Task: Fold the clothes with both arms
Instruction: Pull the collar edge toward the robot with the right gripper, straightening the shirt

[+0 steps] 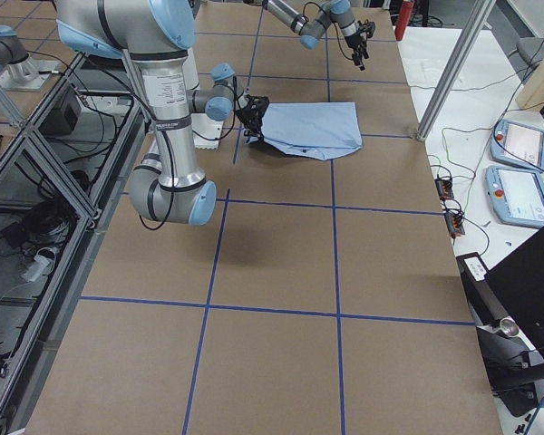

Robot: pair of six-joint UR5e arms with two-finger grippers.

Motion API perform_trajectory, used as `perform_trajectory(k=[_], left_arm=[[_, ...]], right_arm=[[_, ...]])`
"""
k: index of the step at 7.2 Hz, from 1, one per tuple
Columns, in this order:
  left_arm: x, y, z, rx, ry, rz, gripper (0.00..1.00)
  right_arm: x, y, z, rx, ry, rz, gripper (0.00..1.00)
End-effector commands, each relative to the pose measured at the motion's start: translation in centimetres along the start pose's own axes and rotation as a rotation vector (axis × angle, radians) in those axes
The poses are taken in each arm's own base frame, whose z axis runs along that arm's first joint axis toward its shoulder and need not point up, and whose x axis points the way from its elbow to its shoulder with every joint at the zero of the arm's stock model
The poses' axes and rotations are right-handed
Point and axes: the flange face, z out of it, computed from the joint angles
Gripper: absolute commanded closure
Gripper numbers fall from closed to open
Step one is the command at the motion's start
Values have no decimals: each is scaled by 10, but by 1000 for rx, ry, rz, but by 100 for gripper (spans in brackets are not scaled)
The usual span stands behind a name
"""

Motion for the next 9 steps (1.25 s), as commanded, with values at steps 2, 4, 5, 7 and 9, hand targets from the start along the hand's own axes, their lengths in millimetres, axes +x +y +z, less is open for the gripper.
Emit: perform_trajectory(k=[2,4,5,7,9], left_arm=[[1,-1,0,1,1,0,0],[1,-1,0,1,1,0,0],[1,-1,0,1,1,0,0],[2,0,0,0,2,1,0],[4,1,1,-2,4,-18,0]], right_arm=[[26,18,7,36,27,-54,0],[18,21,5,28,18,-251,0],[21,35,3,13,15,-278,0],[23,87,-9,25,-15,-469,12],[26,103,-7,17,-15,-582,24]])
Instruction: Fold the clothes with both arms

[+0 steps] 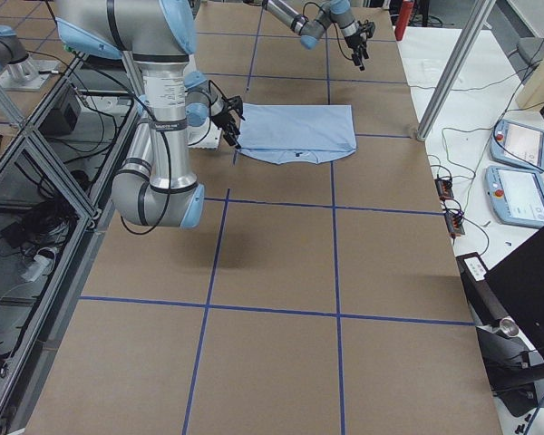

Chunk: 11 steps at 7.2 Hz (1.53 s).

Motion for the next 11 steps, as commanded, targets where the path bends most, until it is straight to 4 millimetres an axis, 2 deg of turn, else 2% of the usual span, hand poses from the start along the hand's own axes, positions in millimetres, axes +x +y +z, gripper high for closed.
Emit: perform_trajectory(k=[1,3,4,5,7,9,11], left_arm=[[10,6,4,-10,11,-41,0],[16,7,3,-8,19,-38,0],[16,7,3,-8,19,-38,0],[16,7,3,-8,19,-38,0],[13,11,4,-12,15,-39,0],[13,11,4,-12,15,-39,0],[13,11,4,-12,15,-39,0]], right_arm=[[-5,6,1,6,-5,-98,29],[0,-15,5,53,11,-170,38],[-9,-19,3,68,-1,-174,38],[-17,-16,14,73,14,-180,38],[-23,-15,17,70,13,-181,38],[-21,-15,17,70,16,-183,58],[-20,-13,16,68,14,-185,59]])
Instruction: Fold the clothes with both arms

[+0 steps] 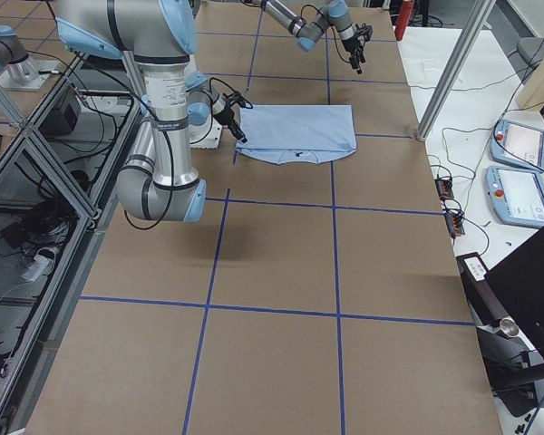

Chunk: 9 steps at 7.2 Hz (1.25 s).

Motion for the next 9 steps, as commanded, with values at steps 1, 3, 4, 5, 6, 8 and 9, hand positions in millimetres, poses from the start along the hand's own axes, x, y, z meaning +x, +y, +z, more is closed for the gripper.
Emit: perform_trajectory(k=[1,3,4,5,6,8,9], left_arm=[[0,0,0,0,0,0,0],[-1,1,0,-1,-1,0,0],[-1,1,0,-1,-1,0,0],[-1,1,0,-1,-1,0,0],[-1,1,0,0,0,0,0],[0,0,-1,2,2,1,0],[0,0,-1,2,2,1,0]], right_arm=[[-1,2,-2,-2,-4,0,59],[-2,5,-3,-8,-6,-2,59],[-2,7,-2,-11,-5,-5,59],[-2,8,-2,-13,-3,-7,61],[-2,7,-3,-12,-6,-5,68],[-1,8,-2,-13,0,-7,100],[-2,6,-3,-10,-3,-2,100]])
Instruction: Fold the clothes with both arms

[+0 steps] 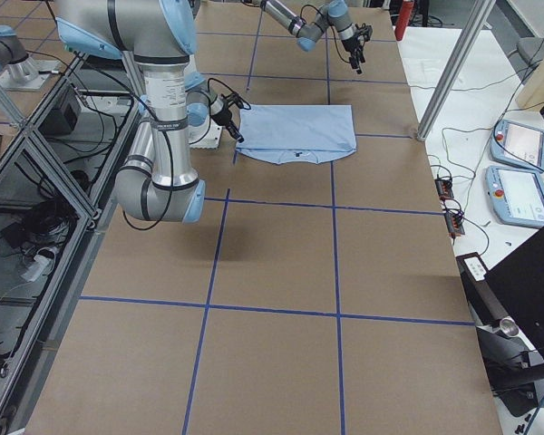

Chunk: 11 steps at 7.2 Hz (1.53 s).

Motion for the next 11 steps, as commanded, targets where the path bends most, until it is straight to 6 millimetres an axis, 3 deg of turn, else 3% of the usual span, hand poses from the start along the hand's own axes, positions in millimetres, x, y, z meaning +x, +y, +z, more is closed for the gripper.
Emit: perform_trajectory(k=[1,3,6,7,9,10,11], left_arm=[[0,0,0,1,1,0,0],[-1,1,-2,2,2,-1,0],[1,0,-3,5,5,0,0],[0,1,-3,4,4,0,0],[2,0,-5,7,7,-13,0],[3,-1,-6,10,11,-14,0],[5,-3,-8,14,15,-19,0]], right_arm=[[1,-4,-3,4,-4,13,100],[14,-19,-12,-5,-22,130,100],[64,26,6,-39,61,556,100],[64,37,5,-23,65,610,100],[60,40,3,-3,59,663,98],[59,43,5,-7,63,646,2],[57,35,2,-2,52,656,0]])
